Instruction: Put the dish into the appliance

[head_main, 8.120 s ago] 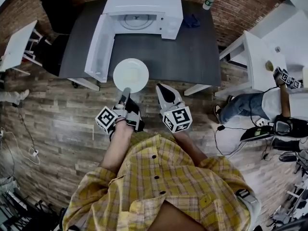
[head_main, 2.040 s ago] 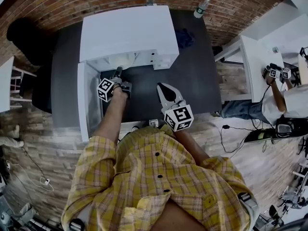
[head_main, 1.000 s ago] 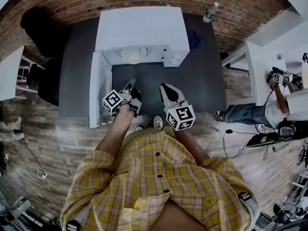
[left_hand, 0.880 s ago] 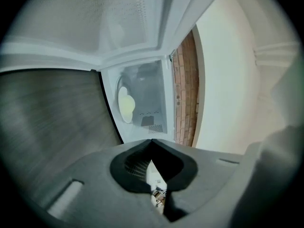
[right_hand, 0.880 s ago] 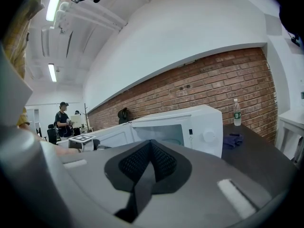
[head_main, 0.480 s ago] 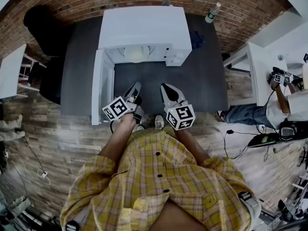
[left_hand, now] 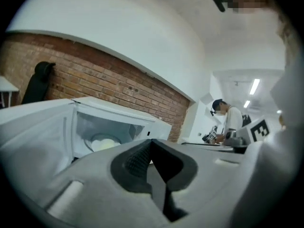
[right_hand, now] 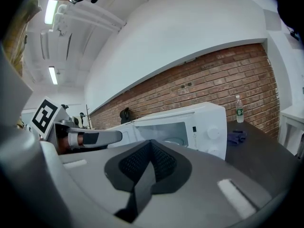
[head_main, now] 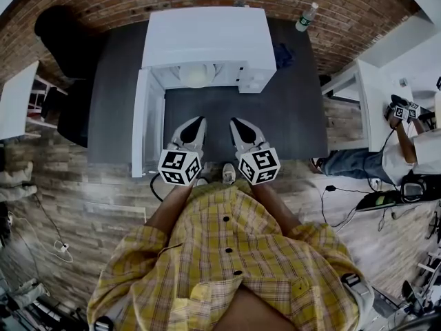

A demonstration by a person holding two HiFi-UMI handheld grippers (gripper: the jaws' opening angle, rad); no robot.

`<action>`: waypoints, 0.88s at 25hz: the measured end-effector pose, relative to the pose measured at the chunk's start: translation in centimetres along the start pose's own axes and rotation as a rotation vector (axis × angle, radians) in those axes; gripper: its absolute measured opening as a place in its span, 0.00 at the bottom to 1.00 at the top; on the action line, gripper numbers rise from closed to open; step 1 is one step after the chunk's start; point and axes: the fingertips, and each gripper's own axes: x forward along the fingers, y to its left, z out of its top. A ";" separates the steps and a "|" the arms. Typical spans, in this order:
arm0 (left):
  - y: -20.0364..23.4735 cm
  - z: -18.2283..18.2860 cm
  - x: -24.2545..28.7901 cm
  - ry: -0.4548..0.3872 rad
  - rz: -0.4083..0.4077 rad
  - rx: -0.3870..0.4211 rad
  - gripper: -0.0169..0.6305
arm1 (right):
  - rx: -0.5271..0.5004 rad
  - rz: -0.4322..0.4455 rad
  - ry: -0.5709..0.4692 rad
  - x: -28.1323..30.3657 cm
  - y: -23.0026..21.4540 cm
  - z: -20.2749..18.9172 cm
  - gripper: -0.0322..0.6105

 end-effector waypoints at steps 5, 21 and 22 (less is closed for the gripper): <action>-0.2 0.2 -0.6 -0.008 0.061 0.143 0.02 | -0.005 0.009 -0.004 0.0 0.2 0.2 0.05; -1.3 0.2 -1.5 -0.024 0.096 0.260 0.02 | -0.017 0.014 -0.023 -0.9 0.6 0.5 0.05; -1.4 0.1 -1.5 -0.024 0.096 0.262 0.02 | -0.017 0.014 -0.025 -0.9 0.5 0.5 0.05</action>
